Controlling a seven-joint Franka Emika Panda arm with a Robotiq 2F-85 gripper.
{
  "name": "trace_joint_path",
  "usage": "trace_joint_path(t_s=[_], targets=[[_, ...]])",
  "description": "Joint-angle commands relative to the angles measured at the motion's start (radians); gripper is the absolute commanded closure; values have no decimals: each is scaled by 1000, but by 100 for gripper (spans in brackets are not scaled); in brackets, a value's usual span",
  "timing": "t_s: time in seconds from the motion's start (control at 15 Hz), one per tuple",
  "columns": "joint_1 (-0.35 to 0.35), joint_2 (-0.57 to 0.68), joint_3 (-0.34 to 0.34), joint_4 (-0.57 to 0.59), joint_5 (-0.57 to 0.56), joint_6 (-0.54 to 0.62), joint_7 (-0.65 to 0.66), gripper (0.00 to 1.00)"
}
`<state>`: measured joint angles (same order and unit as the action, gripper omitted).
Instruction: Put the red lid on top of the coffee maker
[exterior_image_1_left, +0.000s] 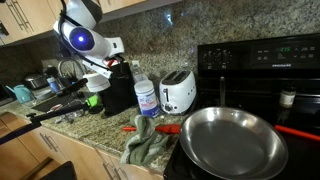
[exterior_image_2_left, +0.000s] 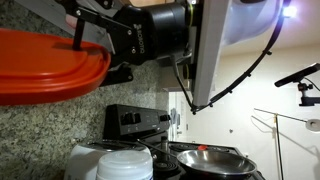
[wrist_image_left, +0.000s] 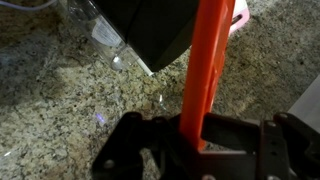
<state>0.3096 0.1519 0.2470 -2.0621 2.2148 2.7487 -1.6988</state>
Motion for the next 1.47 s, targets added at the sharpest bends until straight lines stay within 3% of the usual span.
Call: trace_joint_path(t_s=[0.0,0.8,1.4], targets=[[0,0,0,0,0,0,0,100],[23,34,-1,77,122,-6,-97,100],[28,115,1,134,120,9,-99,100]])
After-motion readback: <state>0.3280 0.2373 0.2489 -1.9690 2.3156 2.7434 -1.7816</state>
